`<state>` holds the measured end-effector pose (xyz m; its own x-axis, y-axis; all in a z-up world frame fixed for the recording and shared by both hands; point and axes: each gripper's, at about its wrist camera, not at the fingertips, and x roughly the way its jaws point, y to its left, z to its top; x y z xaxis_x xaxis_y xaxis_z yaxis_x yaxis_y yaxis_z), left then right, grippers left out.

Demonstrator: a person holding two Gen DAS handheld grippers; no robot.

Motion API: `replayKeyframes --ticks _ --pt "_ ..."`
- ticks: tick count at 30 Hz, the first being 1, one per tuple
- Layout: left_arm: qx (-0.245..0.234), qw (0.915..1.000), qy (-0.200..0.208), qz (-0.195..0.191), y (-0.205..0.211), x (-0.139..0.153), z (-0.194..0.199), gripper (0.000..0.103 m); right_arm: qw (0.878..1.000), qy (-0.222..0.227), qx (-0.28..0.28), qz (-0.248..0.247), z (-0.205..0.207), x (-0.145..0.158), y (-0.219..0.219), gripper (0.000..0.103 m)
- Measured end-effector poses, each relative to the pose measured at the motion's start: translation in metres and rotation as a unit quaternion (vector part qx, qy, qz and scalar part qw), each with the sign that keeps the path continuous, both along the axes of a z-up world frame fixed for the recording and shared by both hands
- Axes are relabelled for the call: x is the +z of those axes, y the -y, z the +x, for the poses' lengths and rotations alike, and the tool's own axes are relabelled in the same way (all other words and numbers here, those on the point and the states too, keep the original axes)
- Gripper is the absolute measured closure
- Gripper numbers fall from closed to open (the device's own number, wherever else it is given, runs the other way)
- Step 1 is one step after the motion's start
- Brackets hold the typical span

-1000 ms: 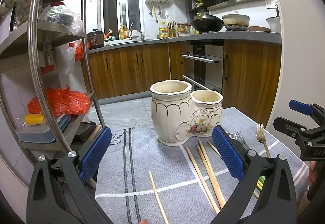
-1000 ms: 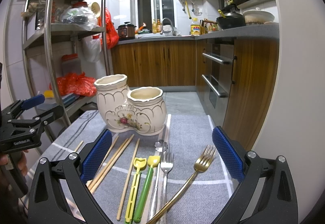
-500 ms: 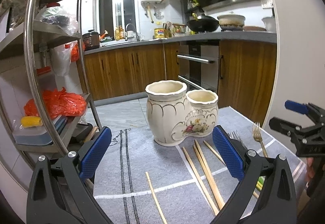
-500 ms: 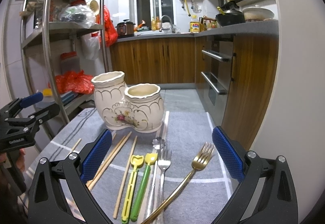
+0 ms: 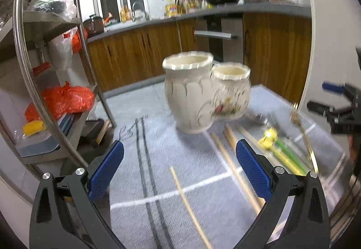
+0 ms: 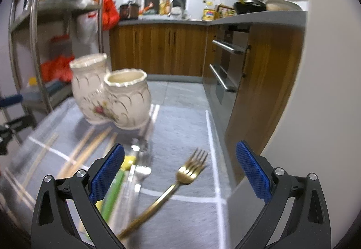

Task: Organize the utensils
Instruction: 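Grasp a single wooden chopstick with the left tool while the right tool grasps the gold fork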

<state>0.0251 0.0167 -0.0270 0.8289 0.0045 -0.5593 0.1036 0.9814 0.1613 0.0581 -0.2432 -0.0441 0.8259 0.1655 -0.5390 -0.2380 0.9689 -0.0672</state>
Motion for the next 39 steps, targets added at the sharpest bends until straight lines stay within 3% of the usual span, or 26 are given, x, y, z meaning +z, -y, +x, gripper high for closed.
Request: replayKeyframes --ticks 4,11,13,19,23,28,33,37,39 --pt "0.005 0.999 -0.042 0.014 0.0 -0.013 0.003 0.005 0.999 -0.03 0.009 -0.007 0.02 -0.01 0.008 0.005" --pt "-0.005 0.9955 -0.094 -0.011 -0.009 -0.024 0.004 0.007 0.995 -0.094 0.023 0.023 0.048 -0.028 0.019 0.009" --pt "-0.007 0.9943 -0.105 -0.016 -0.009 -0.027 0.005 0.025 0.993 -0.11 0.024 0.036 0.054 -0.032 0.021 0.023" --pt "0.0 0.9893 -0.14 -0.042 -0.015 -0.038 0.002 0.061 0.986 -0.149 0.034 0.07 0.068 -0.041 0.027 0.052" --pt "0.0 0.986 -0.161 -0.042 -0.012 -0.045 0.0 0.072 0.983 -0.158 0.047 0.076 0.071 -0.042 0.027 0.061" --pt "0.009 0.9817 -0.185 -0.047 -0.01 -0.055 -0.001 0.074 0.979 -0.169 0.063 0.09 0.077 -0.044 0.026 0.073" --pt "0.004 0.9816 -0.186 -0.041 -0.004 -0.058 -0.003 0.077 0.975 -0.181 0.068 0.108 0.081 -0.048 0.029 0.078" --pt "0.014 0.9835 -0.174 -0.048 -0.01 -0.057 0.003 0.094 0.971 -0.191 0.079 0.124 0.085 -0.05 0.031 0.089" --pt "0.015 0.9838 -0.17 -0.054 -0.014 -0.057 0.006 0.097 0.97 -0.188 0.082 0.129 0.086 -0.048 0.031 0.094"
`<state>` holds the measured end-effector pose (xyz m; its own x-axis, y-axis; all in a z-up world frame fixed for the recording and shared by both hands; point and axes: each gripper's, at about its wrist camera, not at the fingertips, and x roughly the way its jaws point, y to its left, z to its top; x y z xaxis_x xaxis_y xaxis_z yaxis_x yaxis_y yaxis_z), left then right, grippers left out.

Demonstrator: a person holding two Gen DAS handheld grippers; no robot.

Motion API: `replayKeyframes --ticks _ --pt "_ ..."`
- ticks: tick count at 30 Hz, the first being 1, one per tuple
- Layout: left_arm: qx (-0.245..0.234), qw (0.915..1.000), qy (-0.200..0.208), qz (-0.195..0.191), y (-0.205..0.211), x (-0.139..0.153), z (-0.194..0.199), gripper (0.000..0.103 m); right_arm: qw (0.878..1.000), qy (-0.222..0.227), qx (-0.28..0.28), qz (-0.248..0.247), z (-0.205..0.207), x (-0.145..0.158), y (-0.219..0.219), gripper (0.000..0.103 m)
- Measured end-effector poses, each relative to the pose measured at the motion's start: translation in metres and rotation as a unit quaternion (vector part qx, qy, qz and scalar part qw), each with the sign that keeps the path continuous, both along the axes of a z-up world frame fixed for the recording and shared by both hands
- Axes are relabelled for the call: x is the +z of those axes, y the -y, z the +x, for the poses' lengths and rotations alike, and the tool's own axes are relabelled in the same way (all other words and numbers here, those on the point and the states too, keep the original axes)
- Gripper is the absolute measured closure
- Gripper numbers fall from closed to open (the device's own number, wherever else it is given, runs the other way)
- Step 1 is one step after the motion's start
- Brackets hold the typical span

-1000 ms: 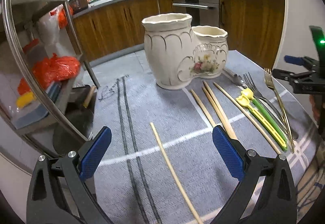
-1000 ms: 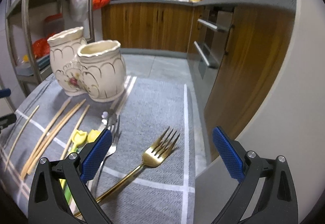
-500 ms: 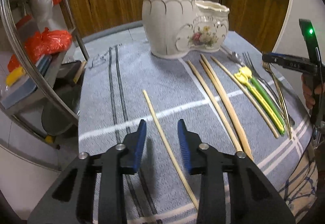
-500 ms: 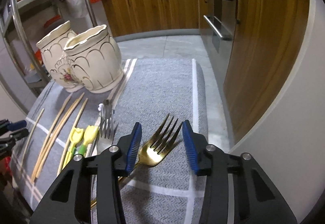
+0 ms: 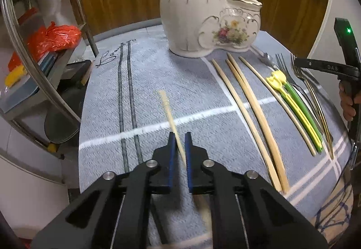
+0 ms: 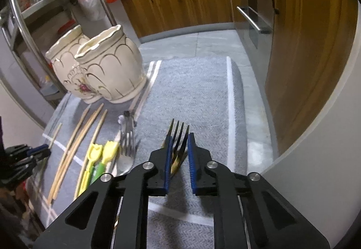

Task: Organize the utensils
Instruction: 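Grasp a single wooden chopstick with the left tool while the right tool grasps the gold fork, then lower the chopstick into the larger pot with left tool while right tool carries fork to smaller pot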

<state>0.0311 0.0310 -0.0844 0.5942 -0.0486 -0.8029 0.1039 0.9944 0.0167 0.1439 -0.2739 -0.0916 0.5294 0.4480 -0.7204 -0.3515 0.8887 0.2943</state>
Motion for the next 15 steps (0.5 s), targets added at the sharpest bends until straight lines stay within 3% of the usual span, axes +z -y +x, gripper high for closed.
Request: replayKeyframes --ticks 3,15 --pt "-0.004 0.9999 0.006 -0.009 -0.003 -0.001 0.004 0.099 1.0 0.016 0.012 -0.002 -0.004 0.011 -0.008 0.1" --pt "-0.024 0.9987 0.03 -0.033 -0.004 0.005 0.0 0.099 0.994 0.089 0.031 -0.054 -0.026 0.045 -0.032 0.101"
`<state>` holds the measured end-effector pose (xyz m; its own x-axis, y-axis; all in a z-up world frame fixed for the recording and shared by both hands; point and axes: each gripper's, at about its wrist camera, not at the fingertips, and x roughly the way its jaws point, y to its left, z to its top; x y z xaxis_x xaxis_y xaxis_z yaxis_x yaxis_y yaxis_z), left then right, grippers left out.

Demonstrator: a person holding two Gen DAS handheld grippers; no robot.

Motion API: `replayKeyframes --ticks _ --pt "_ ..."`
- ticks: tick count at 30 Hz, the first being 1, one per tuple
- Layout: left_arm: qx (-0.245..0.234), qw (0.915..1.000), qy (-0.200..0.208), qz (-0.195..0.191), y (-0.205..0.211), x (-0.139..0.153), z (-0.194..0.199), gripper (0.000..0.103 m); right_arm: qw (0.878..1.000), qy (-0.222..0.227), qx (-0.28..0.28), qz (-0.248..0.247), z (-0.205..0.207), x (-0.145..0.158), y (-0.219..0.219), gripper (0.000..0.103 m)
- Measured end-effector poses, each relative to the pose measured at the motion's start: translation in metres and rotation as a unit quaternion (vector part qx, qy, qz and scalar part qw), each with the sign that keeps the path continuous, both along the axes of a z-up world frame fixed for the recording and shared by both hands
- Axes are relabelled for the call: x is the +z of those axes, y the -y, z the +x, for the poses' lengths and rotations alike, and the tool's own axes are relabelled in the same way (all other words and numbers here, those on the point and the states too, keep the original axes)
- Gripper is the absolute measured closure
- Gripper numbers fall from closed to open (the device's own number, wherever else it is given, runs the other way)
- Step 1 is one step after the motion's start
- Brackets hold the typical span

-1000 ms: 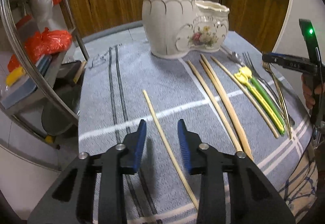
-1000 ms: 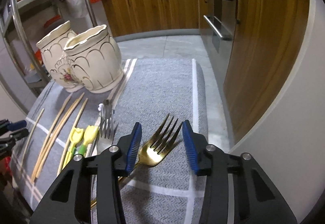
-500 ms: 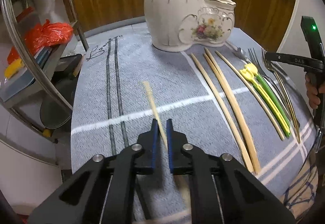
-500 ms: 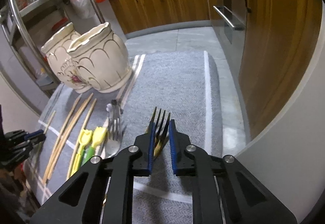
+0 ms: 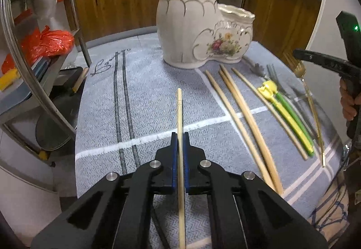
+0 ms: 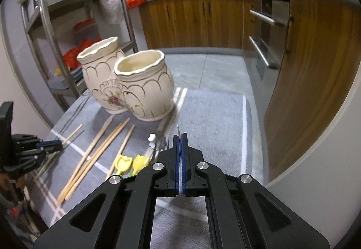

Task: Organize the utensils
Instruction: 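Lower the chopstick into the larger pot with left tool while right tool carries fork to smaller pot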

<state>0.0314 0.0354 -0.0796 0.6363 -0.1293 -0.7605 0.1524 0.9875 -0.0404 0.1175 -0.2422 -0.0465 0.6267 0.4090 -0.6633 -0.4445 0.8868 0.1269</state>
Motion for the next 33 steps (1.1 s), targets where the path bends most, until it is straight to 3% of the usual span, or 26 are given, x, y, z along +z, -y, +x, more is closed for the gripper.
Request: replayKeyframes --ticks 6,14,19,22,27,33 --pt "-0.004 1.0 0.0 -0.003 0.0 0.0 -0.002 0.099 0.998 -0.064 -0.008 -0.027 0.018 -0.028 -0.003 0.101" --pt "-0.005 0.9999 -0.003 -0.009 0.0 0.0 -0.001 0.099 0.996 -0.079 -0.01 -0.031 0.025 -0.029 -0.004 0.1" --pt "-0.007 0.9999 -0.008 -0.011 0.0 -0.002 0.0 0.099 0.995 -0.091 -0.009 -0.051 0.03 -0.034 -0.013 0.091" --pt "-0.008 0.9998 -0.011 -0.011 0.0 -0.004 0.001 0.099 0.994 -0.098 -0.003 -0.057 0.033 -0.038 -0.016 0.091" --pt "-0.015 0.9998 -0.005 -0.015 0.0 -0.002 -0.001 0.099 0.996 -0.078 0.0 -0.052 0.024 -0.03 -0.017 0.099" --pt "-0.035 0.9968 0.06 -0.039 -0.003 0.019 -0.011 0.099 1.0 -0.012 -0.001 -0.029 -0.006 0.009 -0.013 0.1"
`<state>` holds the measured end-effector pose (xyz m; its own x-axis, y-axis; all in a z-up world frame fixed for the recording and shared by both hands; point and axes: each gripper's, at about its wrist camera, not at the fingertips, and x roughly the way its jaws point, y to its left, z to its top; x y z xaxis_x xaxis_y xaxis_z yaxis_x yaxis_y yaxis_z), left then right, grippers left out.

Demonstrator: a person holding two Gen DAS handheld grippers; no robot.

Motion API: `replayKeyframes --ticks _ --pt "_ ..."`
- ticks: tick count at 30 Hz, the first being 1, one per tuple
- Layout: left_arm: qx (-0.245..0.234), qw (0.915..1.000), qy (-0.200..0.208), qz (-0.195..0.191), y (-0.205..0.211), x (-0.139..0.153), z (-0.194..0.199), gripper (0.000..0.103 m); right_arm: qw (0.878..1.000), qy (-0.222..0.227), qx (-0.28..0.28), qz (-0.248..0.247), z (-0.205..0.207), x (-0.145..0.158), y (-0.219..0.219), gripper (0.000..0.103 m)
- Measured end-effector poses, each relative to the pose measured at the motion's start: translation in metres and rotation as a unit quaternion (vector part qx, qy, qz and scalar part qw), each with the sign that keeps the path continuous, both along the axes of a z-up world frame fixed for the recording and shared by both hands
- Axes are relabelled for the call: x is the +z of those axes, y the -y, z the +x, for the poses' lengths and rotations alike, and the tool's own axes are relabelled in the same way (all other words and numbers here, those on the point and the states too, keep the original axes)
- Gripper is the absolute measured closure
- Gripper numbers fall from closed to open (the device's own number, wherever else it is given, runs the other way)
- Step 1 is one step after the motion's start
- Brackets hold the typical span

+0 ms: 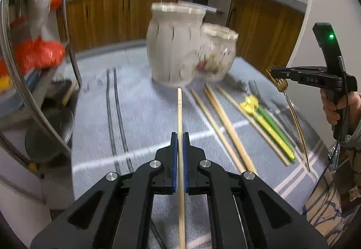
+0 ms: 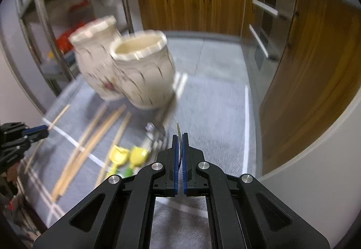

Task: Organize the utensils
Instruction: 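Lower the chopstick into the larger pot with left tool while right tool carries fork to smaller pot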

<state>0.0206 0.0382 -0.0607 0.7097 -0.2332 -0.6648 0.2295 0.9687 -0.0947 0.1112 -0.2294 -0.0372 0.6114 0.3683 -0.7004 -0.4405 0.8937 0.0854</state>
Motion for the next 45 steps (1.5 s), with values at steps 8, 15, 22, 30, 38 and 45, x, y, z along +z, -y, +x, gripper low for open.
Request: replayKeyframes --ticks 8,15,22,30,38,45 --pt "-0.005 0.9936 0.105 -0.042 -0.016 0.029 -0.014 0.099 0.991 0.131 -0.007 0.019 -0.055 0.057 0.0 0.1" --pt "-0.016 0.9806 0.181 -0.073 -0.021 0.07 -0.004 0.099 0.973 0.228 -0.023 0.016 -0.063 0.101 -0.015 0.1" --pt "-0.022 0.9638 0.242 -0.109 -0.018 0.115 0.047 0.099 0.961 0.269 -0.05 0.035 -0.036 0.136 -0.032 0.1" --pt "-0.003 0.9577 0.259 -0.126 -0.007 0.14 0.131 0.099 0.952 0.278 -0.112 0.06 0.009 0.163 -0.032 0.1" --pt "0.045 0.9591 0.221 -0.171 -0.01 0.113 0.192 0.099 0.942 0.29 -0.159 0.057 0.034 0.159 -0.032 0.1" --pt "0.048 0.9634 0.229 -0.131 -0.005 0.097 0.193 0.099 0.949 0.28 -0.147 0.011 0.047 0.126 -0.05 0.1"
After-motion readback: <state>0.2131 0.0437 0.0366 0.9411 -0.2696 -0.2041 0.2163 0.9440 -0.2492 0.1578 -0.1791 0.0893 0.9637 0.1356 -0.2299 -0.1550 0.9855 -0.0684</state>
